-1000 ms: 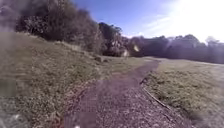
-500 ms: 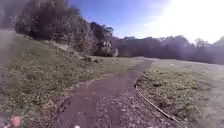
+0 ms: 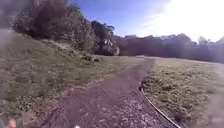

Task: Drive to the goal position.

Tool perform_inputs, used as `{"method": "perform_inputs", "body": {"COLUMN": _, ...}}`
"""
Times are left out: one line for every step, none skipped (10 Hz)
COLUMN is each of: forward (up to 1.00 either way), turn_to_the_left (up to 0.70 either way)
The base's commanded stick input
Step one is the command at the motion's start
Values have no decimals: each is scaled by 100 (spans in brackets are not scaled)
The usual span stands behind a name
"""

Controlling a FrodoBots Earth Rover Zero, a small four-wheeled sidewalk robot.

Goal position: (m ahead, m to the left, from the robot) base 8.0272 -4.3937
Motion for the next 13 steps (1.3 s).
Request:
{"method": "perform_inputs", "body": {"forward": 70, "turn_to_the_left": -34}}
{"method": "perform_inputs", "body": {"forward": 70, "turn_to_the_left": -34}}
{"method": "perform_inputs", "body": {"forward": 70, "turn_to_the_left": -34}}
{"method": "perform_inputs", "body": {"forward": 70, "turn_to_the_left": -34}}
{"method": "perform_inputs", "body": {"forward": 70, "turn_to_the_left": -34}}
{"method": "perform_inputs", "body": {"forward": 70, "turn_to_the_left": -34}}
{"method": "perform_inputs", "body": {"forward": 70, "turn_to_the_left": -34}}
{"method": "perform_inputs", "body": {"forward": 70, "turn_to_the_left": -34}}
{"method": "perform_inputs", "body": {"forward": 70, "turn_to_the_left": -34}}
{"method": "perform_inputs", "body": {"forward": 70, "turn_to_the_left": -22}}
{"method": "perform_inputs", "body": {"forward": 70, "turn_to_the_left": 0}}
{"method": "perform_inputs", "body": {"forward": 70, "turn_to_the_left": 0}}
{"method": "perform_inputs", "body": {"forward": 70, "turn_to_the_left": 0}}
